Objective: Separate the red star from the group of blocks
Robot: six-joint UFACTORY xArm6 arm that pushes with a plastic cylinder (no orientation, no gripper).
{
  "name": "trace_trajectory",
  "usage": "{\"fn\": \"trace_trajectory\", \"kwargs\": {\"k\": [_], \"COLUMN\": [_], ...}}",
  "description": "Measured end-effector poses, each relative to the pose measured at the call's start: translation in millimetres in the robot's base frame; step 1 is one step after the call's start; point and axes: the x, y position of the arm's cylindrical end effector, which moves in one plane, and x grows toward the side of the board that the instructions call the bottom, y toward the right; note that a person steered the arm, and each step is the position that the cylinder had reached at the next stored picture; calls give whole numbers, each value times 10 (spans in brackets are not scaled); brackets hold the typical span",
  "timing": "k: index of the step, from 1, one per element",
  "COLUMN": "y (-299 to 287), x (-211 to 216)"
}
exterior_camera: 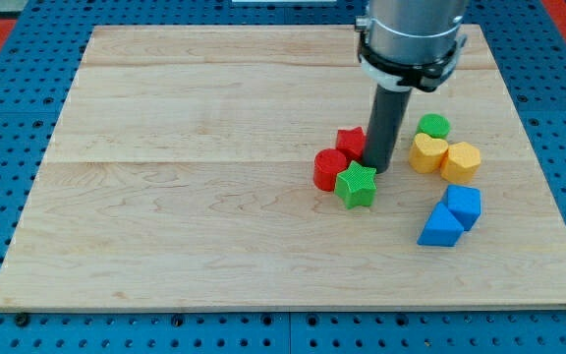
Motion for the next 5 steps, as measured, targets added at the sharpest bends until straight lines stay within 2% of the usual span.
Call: {"fn": "trace_trajectory", "kwargs": {"k": [1,2,3,4,5], "y": [-266,-192,789,1653,1460], "x": [-339,-607,-943,-859,-565]}}
